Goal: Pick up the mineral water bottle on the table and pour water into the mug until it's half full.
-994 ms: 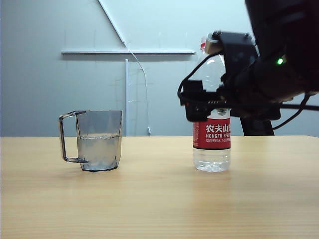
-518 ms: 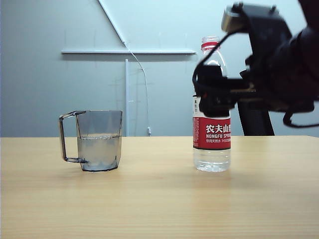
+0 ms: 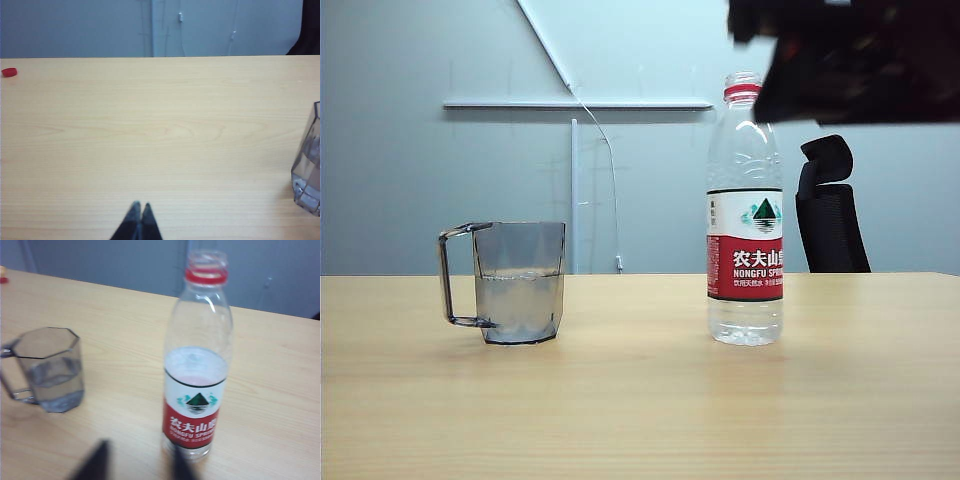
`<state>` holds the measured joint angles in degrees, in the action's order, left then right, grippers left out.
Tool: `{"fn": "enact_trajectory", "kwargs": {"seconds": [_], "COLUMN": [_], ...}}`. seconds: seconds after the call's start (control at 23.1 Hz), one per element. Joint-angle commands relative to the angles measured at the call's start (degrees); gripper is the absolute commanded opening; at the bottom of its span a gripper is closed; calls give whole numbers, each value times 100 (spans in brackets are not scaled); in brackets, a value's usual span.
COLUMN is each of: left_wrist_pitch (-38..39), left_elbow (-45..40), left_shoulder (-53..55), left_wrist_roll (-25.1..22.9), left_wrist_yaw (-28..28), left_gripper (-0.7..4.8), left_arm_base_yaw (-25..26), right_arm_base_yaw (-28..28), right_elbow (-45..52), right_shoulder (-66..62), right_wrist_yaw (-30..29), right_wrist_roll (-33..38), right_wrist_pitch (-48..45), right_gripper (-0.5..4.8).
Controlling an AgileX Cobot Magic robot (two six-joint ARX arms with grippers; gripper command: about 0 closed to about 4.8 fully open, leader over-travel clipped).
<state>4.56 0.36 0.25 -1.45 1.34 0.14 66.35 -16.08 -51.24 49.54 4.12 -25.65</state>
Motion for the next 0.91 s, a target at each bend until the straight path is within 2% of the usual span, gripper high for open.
{"fn": "enact_trajectory", "kwargs": {"seconds": [0.04,0.3,0.91], "left_wrist_pitch": [-37,-37,-35], "left_elbow": [15,15,15], "left_shoulder": [9,9,9], "left_wrist_roll": [17,17,17], "left_wrist_yaw": [-2,-2,-2], "left_gripper": [-2,-2,-2], "left_arm_base_yaw": [-4,-4,-4], "right_arm_base_yaw": [131,149,149], "right_elbow": [-20,-20,-20], "right_shoulder": [387,1062,1060], "right_wrist_yaw": [50,50,50], "right_wrist_roll": [22,39,4], "right_wrist_pitch": [326,501,662], "right_gripper": [32,18,18]}}
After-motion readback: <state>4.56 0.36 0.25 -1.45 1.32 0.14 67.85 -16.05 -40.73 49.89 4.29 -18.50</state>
